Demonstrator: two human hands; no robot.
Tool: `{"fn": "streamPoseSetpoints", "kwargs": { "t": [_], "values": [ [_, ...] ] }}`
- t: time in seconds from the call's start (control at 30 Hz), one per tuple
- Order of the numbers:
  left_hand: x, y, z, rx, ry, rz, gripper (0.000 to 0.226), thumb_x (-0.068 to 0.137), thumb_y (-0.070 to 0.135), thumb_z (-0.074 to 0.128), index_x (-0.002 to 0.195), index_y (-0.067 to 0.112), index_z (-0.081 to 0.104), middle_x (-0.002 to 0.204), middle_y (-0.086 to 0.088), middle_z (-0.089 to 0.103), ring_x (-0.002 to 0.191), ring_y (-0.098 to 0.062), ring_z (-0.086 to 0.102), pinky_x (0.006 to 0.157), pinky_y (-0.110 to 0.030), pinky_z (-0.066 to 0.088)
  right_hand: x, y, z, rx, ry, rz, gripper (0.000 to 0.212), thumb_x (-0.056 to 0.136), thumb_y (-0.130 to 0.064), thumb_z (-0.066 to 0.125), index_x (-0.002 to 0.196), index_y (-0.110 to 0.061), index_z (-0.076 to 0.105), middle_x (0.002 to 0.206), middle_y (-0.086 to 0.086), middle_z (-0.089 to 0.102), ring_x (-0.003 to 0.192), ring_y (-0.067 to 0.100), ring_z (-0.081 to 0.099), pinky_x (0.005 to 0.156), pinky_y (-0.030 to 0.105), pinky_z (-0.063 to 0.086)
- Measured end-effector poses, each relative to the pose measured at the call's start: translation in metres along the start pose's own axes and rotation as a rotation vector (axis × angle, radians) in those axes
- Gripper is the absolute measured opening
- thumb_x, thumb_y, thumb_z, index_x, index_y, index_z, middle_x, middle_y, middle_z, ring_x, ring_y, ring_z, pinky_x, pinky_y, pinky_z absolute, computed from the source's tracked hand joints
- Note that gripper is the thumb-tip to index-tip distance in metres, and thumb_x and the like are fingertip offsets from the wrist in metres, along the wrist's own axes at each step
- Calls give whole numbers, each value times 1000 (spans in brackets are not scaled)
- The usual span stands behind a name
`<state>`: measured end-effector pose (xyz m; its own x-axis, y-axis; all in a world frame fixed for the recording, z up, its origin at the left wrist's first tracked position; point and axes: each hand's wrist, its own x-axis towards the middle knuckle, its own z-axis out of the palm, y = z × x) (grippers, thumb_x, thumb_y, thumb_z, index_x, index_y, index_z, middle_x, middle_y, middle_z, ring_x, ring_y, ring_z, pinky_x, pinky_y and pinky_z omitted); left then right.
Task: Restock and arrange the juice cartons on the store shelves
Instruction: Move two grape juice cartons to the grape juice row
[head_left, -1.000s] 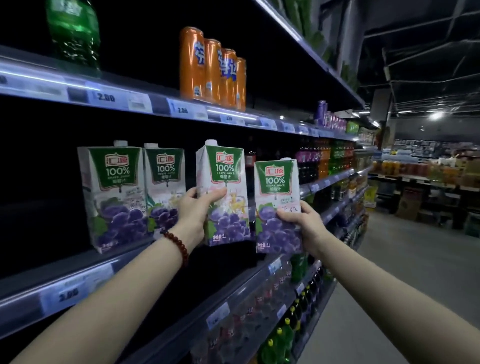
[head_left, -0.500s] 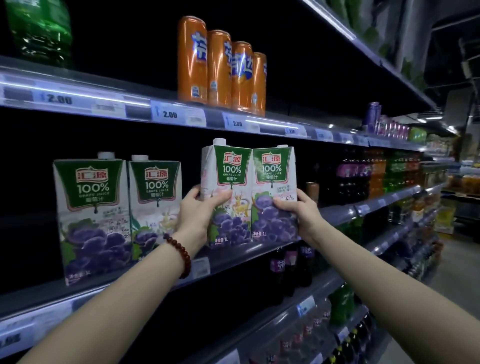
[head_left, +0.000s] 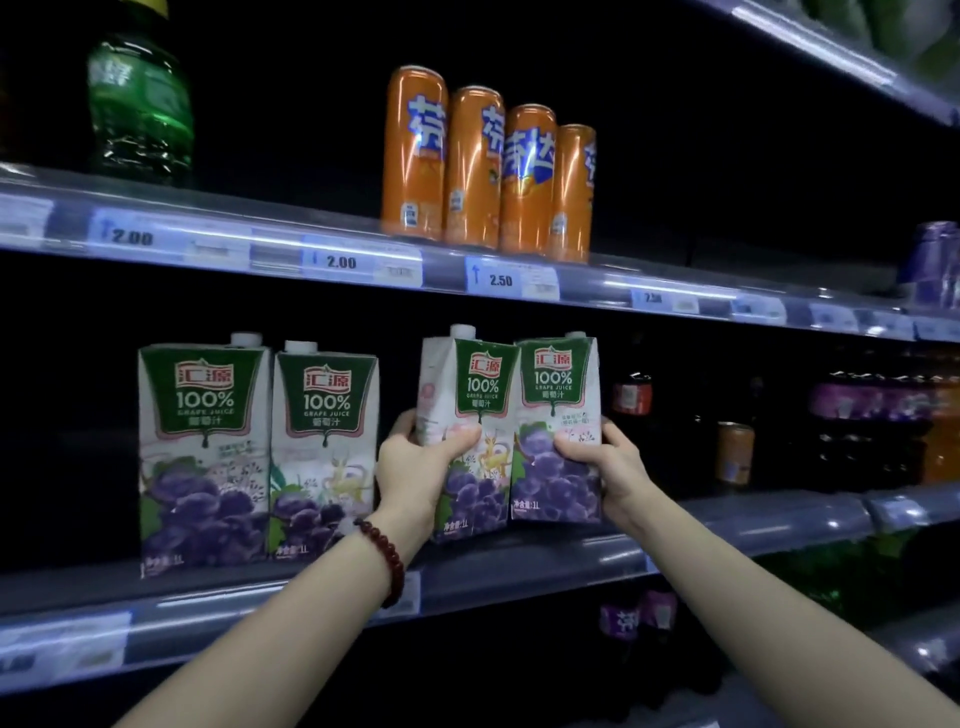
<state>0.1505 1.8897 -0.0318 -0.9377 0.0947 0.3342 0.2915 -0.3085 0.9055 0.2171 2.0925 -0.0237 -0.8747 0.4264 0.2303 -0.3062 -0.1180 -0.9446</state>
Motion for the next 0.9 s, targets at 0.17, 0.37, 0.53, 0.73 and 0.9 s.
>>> {"fn": "streamPoseSetpoints", "kwargs": {
  "t": [0.17,0.37,0.53,0.73,0.9],
  "values": [
    [2,-8,3,19,58,38,48,62,19,89,81,39,50,75,11,67,51,7,64,42,-9,46,16,18,3,79,-45,52,85,52,-1,80,129,-10,47,87,11,76,70,25,74,54,31,58],
    [4,-15,7,15,111,10,74,65,16,86,130,24,51,84,5,70,50,-2,66,44,-15,51,33,28,-3,110,-71,57,88,62,10,76,138,-13,39,92,13,73,73,26,74,54,31,58],
    [7,-20,10,33,179,-15,103,50,42,84,142,23,41,70,7,67,57,-12,56,48,-17,49,49,40,-7,24,-73,25,79,65,11,75,132,-19,44,98,12,74,89,32,71,83,50,56],
    [7,-25,6,191,200,2,112,50,56,82,147,30,32,91,10,72,57,-5,48,44,-9,44,51,43,-13,-105,-148,-3,76,68,3,80,123,-30,39,102,7,73,90,24,72,76,38,57],
    [-4,-19,4,353,156,14,104,68,51,78,151,17,23,118,-8,63,85,-11,55,78,-14,45,38,37,-14,-247,-189,-47,68,68,-7,84,121,-20,43,100,4,70,78,12,73,60,19,56]
  ]
}}
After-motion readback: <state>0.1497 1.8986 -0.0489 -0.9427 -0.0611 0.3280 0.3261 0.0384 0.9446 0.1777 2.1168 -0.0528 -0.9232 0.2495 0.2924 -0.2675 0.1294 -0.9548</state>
